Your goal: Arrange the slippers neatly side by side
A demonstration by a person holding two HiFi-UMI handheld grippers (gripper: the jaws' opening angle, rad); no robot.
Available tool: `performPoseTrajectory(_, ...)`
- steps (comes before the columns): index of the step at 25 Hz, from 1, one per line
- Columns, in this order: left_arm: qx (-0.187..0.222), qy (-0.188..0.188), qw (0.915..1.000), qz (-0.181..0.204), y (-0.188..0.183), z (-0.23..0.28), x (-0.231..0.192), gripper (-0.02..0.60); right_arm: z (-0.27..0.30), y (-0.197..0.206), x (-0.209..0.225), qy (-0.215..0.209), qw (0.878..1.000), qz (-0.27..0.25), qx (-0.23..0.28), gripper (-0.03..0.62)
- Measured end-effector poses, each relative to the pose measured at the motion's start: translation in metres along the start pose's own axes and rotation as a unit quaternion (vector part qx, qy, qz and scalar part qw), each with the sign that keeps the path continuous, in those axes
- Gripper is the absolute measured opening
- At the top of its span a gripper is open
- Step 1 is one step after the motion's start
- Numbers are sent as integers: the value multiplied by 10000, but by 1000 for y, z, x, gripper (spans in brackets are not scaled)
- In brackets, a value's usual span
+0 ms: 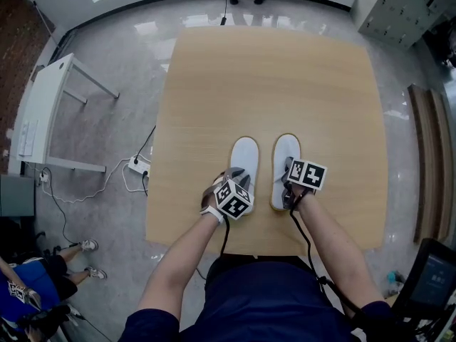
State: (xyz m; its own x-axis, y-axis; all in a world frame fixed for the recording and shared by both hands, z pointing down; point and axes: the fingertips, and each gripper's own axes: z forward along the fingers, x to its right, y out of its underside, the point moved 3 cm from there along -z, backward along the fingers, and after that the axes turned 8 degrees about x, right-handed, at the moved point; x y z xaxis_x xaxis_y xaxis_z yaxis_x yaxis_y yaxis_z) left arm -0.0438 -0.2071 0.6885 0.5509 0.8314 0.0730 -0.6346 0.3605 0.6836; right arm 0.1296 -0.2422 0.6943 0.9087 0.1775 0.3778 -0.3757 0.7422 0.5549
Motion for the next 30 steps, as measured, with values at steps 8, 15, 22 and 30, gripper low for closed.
performPoseTrajectory(8,288,97,9975,633,-26,-22,-2,61,-52,-59,-62,-1572,9468,-2688,814,11)
performPoseTrajectory(15,-278,417,9950,859,-3,-8,7,75,-24,10,-36,-1615,7749,-6083,-582,11)
performPoseTrajectory(22,-133,342,9987,362,-1,-9,12,72,-29,38,-43,-1608,8116,-5612,-237,9)
performPoseTrajectory(30,-94,238,9989,402,-3,-7,23,72,-29,45,-50,-1770,8019,-5696,-342,11)
